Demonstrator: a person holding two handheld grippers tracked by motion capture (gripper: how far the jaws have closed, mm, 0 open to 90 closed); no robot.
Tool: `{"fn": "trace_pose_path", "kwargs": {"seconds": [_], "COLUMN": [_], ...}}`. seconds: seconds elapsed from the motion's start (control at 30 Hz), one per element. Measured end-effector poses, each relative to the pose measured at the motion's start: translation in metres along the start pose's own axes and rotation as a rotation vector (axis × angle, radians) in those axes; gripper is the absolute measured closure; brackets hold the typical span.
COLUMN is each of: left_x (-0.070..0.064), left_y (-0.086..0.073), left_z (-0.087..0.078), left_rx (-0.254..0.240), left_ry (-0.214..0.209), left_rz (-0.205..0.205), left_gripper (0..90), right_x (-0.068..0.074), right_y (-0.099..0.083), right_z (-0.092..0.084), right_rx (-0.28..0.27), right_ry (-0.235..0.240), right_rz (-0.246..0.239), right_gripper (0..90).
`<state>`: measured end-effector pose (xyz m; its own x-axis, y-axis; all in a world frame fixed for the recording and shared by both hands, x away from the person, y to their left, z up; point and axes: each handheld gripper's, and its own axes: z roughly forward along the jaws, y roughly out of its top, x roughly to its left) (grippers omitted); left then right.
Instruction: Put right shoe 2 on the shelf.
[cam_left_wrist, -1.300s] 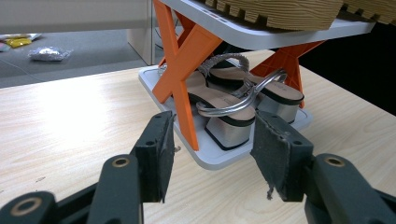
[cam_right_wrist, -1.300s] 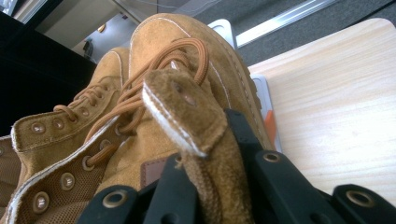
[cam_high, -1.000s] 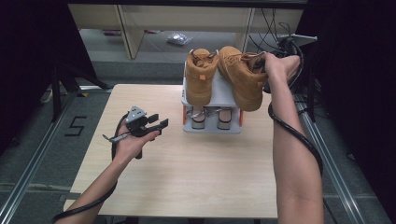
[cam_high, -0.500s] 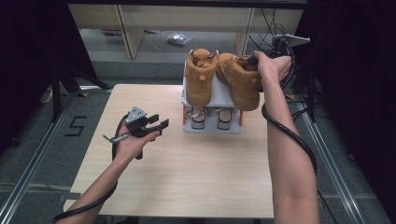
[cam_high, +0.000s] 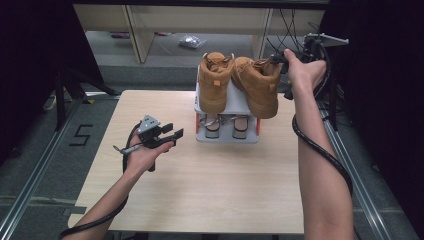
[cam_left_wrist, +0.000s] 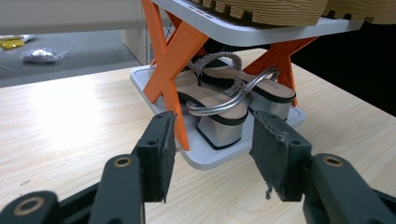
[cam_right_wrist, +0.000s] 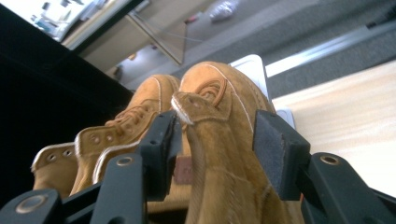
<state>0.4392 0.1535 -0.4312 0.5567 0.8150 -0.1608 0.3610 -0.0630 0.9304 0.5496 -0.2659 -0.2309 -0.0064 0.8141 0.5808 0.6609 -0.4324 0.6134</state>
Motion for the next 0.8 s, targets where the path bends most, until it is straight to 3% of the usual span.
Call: {"fn": "trace_pose_path", "kwargs": {"seconds": [0.03, 0.17, 0.23, 0.33, 0.37, 0.4, 0.47, 0.5, 0.53, 0.57, 0.63, 0.8], "left_x": [-0.001, -0.002, -0.004, -0.005, -0.005, -0.005, -0.006, -0.007, -0.008, -0.008, -0.009, -0.008], "left_y": [-0.001, -0.001, -0.001, -0.001, -0.001, -0.001, -0.002, -0.002, -0.002, -0.002, -0.002, -0.001], "left_z": [0.000, 0.000, 0.000, -0.001, -0.001, -0.001, -0.001, -0.001, -0.001, -0.001, -0.002, -0.004], "left_rx": [-0.002, -0.007, -0.009, -0.012, -0.012, -0.010, -0.010, -0.008, -0.009, -0.009, -0.006, -0.010], "left_ry": [0.000, 0.001, 0.000, -0.002, -0.002, -0.005, -0.008, -0.008, -0.011, -0.011, -0.014, -0.004], "left_rz": [-0.002, 0.010, 0.010, 0.011, 0.011, 0.011, 0.012, 0.015, 0.017, 0.017, 0.023, 0.033], "left_gripper": [49.4, 52.0, 53.1, 55.8, 56.7, 58.3, 61.3, 62.6, 65.2, 67.0, 70.3, 77.1], "right_x": [-0.006, -0.014, -0.025, -0.033, -0.033, -0.043, -0.051, -0.056, -0.060, -0.060, -0.072, -0.089], "right_y": [-0.002, -0.004, -0.007, -0.012, -0.012, -0.018, -0.025, -0.029, -0.036, -0.036, -0.051, -0.079], "right_z": [-0.008, -0.017, -0.029, -0.037, -0.037, -0.040, -0.039, -0.038, -0.035, -0.035, -0.026, -0.012], "right_rx": [-0.029, -0.056, -0.089, -0.078, -0.078, -0.048, -0.008, 0.012, 0.049, 0.049, 0.121, 0.216], "right_ry": [0.013, 0.030, 0.041, 0.038, 0.038, 0.008, -0.013, -0.020, -0.029, -0.029, -0.048, -0.080], "right_rz": [-0.003, -0.003, -0.027, -0.035, -0.035, -0.078, -0.086, -0.090, -0.061, -0.061, -0.043, -0.058], "right_gripper": [51.8, 55.3, 61.5, 75.2, 75.2, 83.7, 89.3, 90.0, 90.0, 90.0, 90.0, 90.0]}}
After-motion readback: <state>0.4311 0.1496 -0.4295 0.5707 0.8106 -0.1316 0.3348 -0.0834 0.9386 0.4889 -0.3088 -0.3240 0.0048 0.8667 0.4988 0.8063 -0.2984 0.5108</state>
